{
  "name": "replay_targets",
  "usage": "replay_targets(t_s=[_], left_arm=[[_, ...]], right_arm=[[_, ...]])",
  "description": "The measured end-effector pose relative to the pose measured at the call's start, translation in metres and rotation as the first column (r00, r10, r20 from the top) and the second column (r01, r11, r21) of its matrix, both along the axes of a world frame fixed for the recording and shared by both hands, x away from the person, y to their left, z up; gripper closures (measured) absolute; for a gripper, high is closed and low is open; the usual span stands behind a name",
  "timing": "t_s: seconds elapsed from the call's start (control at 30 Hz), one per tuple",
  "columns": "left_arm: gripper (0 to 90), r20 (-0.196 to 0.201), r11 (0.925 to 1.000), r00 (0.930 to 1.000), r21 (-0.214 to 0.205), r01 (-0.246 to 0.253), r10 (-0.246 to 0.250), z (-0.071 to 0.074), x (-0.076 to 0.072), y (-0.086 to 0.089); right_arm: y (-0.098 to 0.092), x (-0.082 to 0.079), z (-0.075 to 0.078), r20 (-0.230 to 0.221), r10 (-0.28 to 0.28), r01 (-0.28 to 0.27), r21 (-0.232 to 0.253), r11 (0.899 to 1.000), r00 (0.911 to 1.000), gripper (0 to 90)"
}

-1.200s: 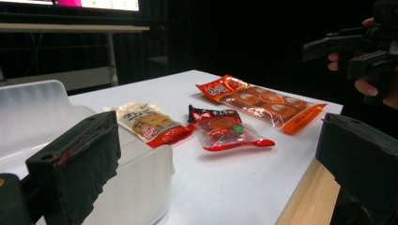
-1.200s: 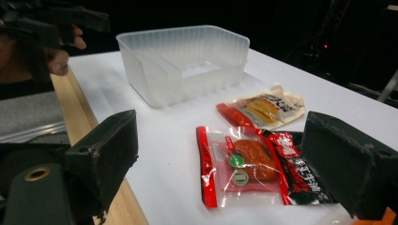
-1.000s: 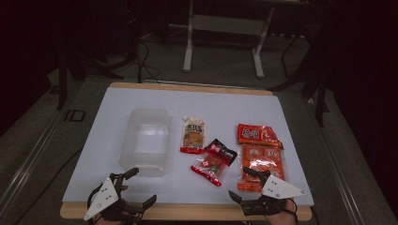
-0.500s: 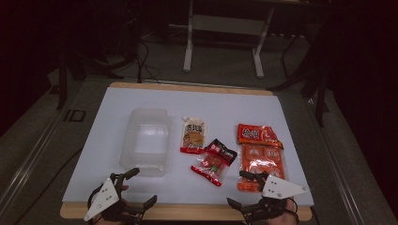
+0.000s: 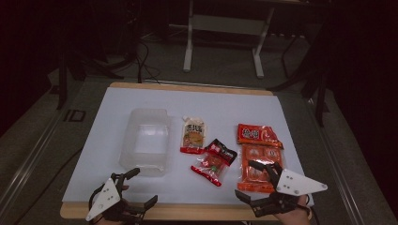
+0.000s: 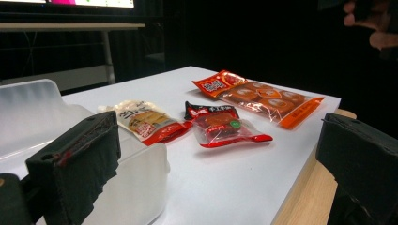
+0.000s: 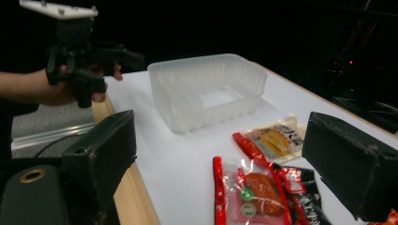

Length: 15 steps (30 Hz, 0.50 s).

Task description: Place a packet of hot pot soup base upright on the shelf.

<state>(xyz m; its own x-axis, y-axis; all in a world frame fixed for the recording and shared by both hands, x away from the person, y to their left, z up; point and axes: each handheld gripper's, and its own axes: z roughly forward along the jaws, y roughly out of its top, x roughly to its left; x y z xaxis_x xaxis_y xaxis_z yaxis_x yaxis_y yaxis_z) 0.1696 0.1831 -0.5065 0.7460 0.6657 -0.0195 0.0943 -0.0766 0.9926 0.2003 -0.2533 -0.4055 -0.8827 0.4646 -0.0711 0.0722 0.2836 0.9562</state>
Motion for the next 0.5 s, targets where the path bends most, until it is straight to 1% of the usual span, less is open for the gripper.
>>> replay_targets(t_s=[0.07, 0.2, 0.23, 0.3, 0.37, 0.5], left_arm=[[0.7, -0.001, 1.0000, 1.0000, -0.002, 0.001, -0.001, 0.000, 0.000, 0.000], [0.7, -0.004, 1.0000, 1.0000, 0.003, -0.005, 0.005, -0.001, 0.001, 0.001], [0.7, -0.004, 1.0000, 1.0000, -0.003, -0.007, 0.007, -0.001, 0.001, 0.000], [0.7, -0.005, 1.0000, 1.0000, -0.005, -0.007, 0.007, -0.001, 0.001, 0.000], [0.7, -0.006, 0.9999, 0.9999, -0.003, -0.011, 0.011, -0.001, 0.001, 0.000], [0.7, -0.009, 0.9999, 0.9999, -0.001, -0.014, 0.014, -0.001, 0.001, 0.001]], right_arm=[[-0.002, 0.004, 0.004, 0.009, -0.013, 0.013, 0.004, 1.000, 0.9999, 9.8], [-0.007, 0.012, 0.011, 0.038, -0.043, 0.044, -0.004, 0.999, 0.9984, 9.9], [-0.008, 0.014, 0.013, 0.049, -0.056, 0.056, -0.009, 0.998, 0.9972, 9.9], [-0.010, 0.019, 0.016, 0.053, -0.066, 0.066, -0.006, 0.998, 0.9964, 9.9], [-0.013, 0.023, 0.019, 0.071, -0.082, 0.083, -0.008, 0.997, 0.9941, 9.9], [-0.018, 0.035, 0.025, 0.082, -0.112, 0.113, -0.005, 0.994, 0.9903, 9.9]])
